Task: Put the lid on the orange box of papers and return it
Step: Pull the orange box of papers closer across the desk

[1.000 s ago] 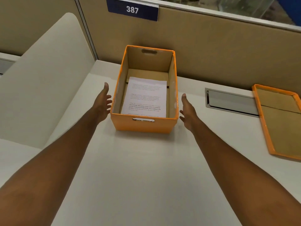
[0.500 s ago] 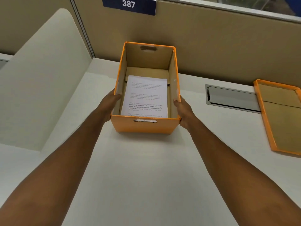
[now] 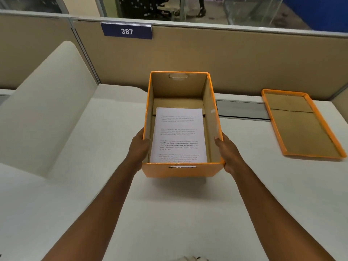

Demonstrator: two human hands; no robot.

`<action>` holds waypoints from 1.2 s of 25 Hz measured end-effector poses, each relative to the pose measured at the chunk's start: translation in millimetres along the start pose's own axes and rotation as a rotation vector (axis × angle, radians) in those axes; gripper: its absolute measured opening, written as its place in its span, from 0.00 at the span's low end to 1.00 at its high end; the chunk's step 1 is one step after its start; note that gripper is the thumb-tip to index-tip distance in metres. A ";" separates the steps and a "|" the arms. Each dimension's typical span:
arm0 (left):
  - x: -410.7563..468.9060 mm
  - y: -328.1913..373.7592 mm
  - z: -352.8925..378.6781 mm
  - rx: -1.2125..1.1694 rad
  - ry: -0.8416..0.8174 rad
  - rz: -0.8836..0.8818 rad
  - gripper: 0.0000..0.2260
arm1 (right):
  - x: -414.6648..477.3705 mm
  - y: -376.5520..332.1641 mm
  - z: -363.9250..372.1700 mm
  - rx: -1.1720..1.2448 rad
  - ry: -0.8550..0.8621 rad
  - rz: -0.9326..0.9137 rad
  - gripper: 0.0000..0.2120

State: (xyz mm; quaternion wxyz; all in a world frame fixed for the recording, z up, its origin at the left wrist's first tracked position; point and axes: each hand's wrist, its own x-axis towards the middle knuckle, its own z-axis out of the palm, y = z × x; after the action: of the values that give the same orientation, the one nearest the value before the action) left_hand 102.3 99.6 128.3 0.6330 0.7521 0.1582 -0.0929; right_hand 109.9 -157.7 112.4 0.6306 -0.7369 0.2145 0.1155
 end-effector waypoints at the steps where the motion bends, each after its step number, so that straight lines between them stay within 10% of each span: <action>1: -14.2 -2.7 10.2 0.000 -0.013 0.012 0.13 | -10.8 8.8 -12.2 -0.005 0.015 0.009 0.19; 30: -120.3 -84.9 116.7 0.332 0.181 0.020 0.13 | -94.4 126.1 -117.0 0.007 0.038 0.076 0.20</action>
State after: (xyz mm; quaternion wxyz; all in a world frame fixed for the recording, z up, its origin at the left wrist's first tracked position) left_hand -33.0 -16.8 69.7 0.4842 0.8531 0.1896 -0.0436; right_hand -43.2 -270.4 63.9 0.6242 -0.7281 0.2545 0.1246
